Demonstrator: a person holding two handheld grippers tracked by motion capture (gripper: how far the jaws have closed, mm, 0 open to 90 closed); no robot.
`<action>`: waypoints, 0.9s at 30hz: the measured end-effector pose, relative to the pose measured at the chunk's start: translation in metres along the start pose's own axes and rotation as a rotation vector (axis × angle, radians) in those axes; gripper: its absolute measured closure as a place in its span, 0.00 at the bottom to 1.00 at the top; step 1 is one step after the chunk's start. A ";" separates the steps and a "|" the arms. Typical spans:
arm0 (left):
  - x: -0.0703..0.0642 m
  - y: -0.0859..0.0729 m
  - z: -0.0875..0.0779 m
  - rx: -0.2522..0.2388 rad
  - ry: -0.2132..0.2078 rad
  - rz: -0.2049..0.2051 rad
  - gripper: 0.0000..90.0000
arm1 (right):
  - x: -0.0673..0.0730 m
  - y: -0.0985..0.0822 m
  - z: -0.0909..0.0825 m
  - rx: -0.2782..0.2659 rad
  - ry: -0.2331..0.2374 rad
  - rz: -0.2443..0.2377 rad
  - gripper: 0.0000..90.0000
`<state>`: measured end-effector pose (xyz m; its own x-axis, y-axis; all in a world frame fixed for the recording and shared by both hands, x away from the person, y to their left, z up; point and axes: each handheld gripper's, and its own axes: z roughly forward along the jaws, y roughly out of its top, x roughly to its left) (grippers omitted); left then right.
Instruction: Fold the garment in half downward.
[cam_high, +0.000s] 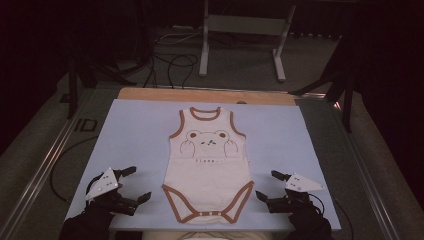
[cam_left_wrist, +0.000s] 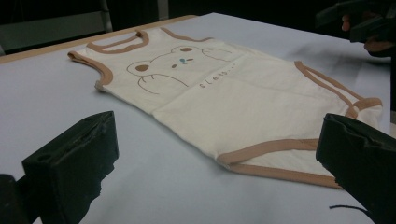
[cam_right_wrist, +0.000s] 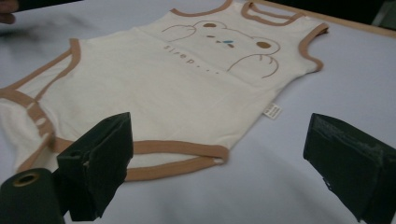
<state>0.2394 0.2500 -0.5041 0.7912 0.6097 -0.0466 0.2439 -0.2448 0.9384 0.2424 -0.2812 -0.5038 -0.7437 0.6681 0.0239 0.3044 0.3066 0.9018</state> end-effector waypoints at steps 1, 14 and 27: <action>0.000 0.000 0.000 0.000 0.000 0.000 0.00 | 0.001 0.000 0.001 0.005 0.003 0.001 0.09; -0.001 0.001 0.001 0.008 -0.019 0.011 0.00 | 0.002 0.000 0.003 0.016 0.019 0.001 0.09; -0.007 0.012 -0.005 0.001 -0.025 0.012 0.00 | 0.010 0.015 -0.002 0.014 0.005 0.007 0.09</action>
<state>0.2343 0.2465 -0.4913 0.8078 0.5878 -0.0435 0.2345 -0.2529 0.9387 0.2388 -0.2713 -0.4891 -0.7442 0.6671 0.0322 0.3177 0.3112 0.8957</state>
